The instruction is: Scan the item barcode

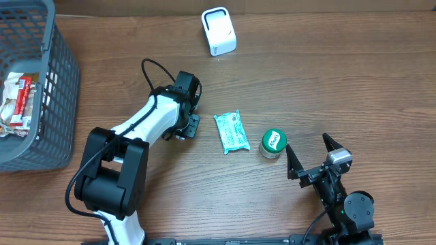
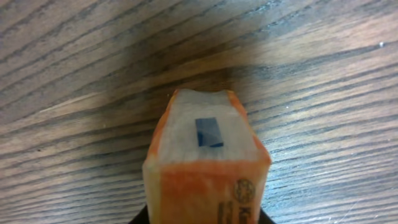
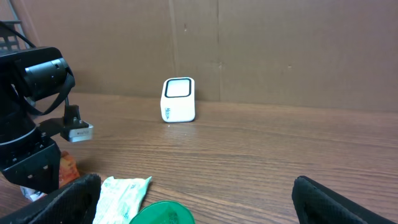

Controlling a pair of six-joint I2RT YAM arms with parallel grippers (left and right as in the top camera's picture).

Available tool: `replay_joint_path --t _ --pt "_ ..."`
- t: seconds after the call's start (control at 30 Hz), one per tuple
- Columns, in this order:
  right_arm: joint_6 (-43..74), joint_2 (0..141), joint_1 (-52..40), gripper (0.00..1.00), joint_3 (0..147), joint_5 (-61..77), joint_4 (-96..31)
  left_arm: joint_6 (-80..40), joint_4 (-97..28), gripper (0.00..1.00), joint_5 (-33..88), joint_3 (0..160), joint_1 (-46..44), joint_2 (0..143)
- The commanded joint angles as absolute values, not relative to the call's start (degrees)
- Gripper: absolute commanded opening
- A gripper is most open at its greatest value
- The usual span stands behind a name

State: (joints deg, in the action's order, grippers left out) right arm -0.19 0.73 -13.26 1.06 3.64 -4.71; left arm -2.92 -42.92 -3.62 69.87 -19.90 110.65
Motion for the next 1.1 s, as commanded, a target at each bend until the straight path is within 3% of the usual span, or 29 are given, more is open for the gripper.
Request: replay_joint_path --t 0.0,0.37,0.53,0.87,1.07 --pt "-0.1 0.2 -13.4 1.0 0.4 3.7 -4.5 -5.8 -42.8 0.2 -1.5 70.3 -21.2 111.2" --pt "0.0 0.2 -13.4 1.0 0.4 3.7 -4.5 -19.8 -41.7 0.29 -4.3 70.4 -29.4 111.2" --pt "0.0 0.2 -13.4 1.0 0.4 3.7 -4.5 -20.2 -42.7 0.36 -4.3 71.2 -30.0 111.2" --pt "0.0 0.2 -13.4 1.0 0.4 3.7 -4.5 -22.0 -43.4 0.37 -0.1 71.5 -29.9 111.2" --pt "0.0 0.2 -13.4 1.0 0.4 3.7 -4.5 -22.8 -43.5 0.49 -0.3 72.5 -29.9 111.2"
